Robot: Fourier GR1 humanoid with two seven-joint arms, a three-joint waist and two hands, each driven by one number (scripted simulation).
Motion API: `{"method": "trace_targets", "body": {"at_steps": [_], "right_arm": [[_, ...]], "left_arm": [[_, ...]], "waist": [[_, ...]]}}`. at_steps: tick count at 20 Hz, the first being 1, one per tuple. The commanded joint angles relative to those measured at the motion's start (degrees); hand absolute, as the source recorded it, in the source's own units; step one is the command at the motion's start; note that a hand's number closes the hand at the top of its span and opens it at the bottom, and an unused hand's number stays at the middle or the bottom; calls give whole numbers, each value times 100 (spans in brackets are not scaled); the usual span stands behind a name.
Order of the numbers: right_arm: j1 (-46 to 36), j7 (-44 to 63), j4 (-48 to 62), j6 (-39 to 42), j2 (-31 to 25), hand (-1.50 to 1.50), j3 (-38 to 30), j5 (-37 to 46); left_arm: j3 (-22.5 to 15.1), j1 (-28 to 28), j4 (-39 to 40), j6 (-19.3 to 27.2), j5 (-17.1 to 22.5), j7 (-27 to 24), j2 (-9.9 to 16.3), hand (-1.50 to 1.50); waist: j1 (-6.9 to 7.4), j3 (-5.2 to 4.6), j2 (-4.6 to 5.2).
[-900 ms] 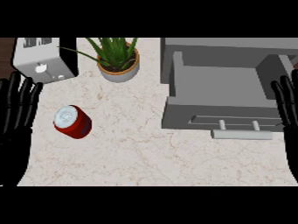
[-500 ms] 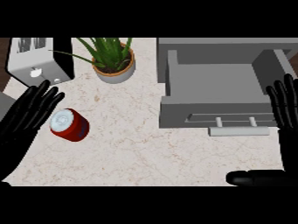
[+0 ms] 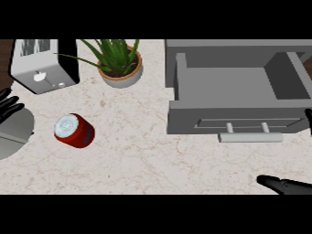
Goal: Pick up the can, place it into the drawer and close the drawer
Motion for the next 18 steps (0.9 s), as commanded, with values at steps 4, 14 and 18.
{"method": "trace_targets", "body": {"at_steps": [4,14,18], "right_arm": [[622,-595,172,676,-249,-150,-876,-785],[1123,-564,-146,1307,-314,-150,-1475,-1448],[1410,-783,-92,1632,-276,-150,-1530,-1492]], "left_arm": [[596,-294,1122,-1101,602,67,632,-150],[281,-327,1237,-387,2004,1185,930,-150],[106,-623,1779,-360,2647,1586,1165,-150]], "waist": [[9,7,-10],[8,12,-18],[-46,11,-11]]}}
